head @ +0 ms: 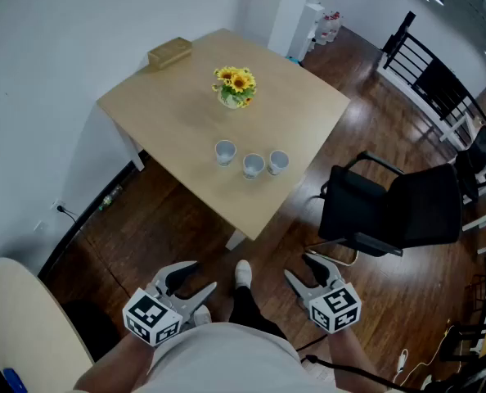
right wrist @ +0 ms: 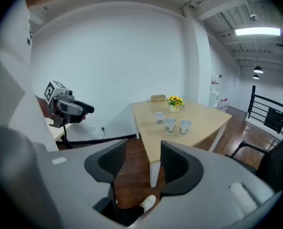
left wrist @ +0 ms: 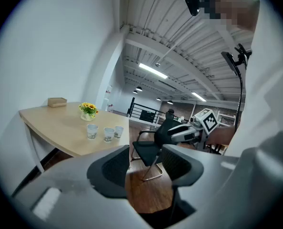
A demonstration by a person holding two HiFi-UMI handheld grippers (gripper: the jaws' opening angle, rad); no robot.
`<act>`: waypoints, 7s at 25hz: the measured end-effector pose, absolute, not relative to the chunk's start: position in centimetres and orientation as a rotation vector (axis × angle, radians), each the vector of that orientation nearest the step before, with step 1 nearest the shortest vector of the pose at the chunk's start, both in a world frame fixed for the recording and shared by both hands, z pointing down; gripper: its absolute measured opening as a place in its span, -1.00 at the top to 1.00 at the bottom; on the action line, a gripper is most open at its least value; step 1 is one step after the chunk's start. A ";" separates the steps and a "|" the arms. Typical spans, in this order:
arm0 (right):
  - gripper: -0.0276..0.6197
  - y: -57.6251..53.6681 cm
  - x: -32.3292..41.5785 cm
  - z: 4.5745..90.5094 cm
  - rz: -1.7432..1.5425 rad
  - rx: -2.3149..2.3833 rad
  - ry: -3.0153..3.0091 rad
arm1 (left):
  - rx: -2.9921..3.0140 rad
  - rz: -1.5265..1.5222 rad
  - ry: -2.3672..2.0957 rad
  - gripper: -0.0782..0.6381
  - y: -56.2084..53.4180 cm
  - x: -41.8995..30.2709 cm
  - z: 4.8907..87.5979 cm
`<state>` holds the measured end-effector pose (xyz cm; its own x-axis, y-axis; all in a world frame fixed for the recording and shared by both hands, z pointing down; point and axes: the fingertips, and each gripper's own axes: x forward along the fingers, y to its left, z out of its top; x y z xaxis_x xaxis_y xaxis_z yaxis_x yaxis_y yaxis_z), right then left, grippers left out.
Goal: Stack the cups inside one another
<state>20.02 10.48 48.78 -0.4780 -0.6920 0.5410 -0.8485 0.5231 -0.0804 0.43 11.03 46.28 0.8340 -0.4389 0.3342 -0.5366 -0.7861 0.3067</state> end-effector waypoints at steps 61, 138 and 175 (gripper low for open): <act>-0.19 -23.9 18.3 54.0 0.420 1.103 -2.095 | 2.679 0.314 -0.792 0.16 -14.1 -4.4 43.2; -0.15 -27.6 14.6 49.7 0.382 1.023 -1.894 | 2.759 0.287 -0.599 0.10 -17.4 -11.3 43.8; -0.24 -11.1 15.0 50.9 0.459 1.144 -1.996 | 2.697 0.304 -0.554 0.10 -10.2 -8.4 47.3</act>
<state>14.99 -11.14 50.91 -0.2952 -0.5656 0.7701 -0.8452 0.5304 0.0655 -8.36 -10.24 47.34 0.8994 -0.3364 0.2790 -0.4162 -0.8543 0.3114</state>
